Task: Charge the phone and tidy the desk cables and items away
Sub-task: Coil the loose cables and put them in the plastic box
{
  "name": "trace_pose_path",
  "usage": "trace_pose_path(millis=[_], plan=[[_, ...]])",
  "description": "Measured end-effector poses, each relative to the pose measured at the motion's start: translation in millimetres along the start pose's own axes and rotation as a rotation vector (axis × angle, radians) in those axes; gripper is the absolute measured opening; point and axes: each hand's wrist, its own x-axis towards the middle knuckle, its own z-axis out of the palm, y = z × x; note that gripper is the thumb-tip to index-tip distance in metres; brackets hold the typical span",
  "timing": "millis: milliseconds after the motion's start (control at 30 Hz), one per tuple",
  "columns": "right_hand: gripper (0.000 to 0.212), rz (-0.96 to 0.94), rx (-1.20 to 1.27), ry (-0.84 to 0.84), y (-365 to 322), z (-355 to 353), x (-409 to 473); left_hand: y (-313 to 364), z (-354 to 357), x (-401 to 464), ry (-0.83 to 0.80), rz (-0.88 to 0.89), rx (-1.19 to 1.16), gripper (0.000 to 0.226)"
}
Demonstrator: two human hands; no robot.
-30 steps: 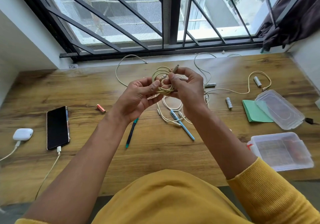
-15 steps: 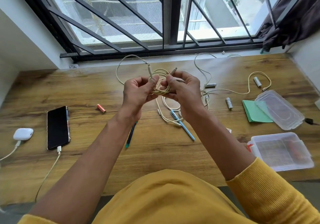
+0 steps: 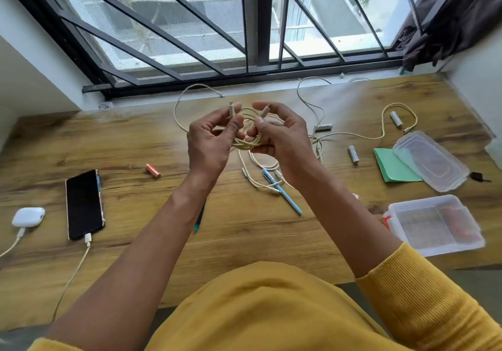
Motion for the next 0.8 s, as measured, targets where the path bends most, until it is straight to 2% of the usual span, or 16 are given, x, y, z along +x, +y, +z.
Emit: trace_pose_path(millis=[133,333,533,633,733,800], plan=[[0.028,0.06,0.032,-0.021,-2,-7,-3,-4,2,-3,-0.024,0.042,0.057,0.033],[0.023,0.13,0.017,0.005,-2,-23,-11,-3,14,-12,-0.154,0.083,0.088,0.025],[0.012,0.139,-0.035,0.063,2,-44,-21,-7,28,-13,-0.284,0.226,0.298,0.022],[0.009,0.103,-0.073,0.078,7,-53,-29,-10,40,-15,-0.212,0.293,0.476,0.021],[0.022,0.069,-0.142,0.137,11,-64,-35,-9,55,-21,-0.126,0.263,0.481,0.018],[0.025,0.058,-0.199,0.201,12,-75,-38,-11,65,-24,-0.13,0.211,0.455,0.014]])
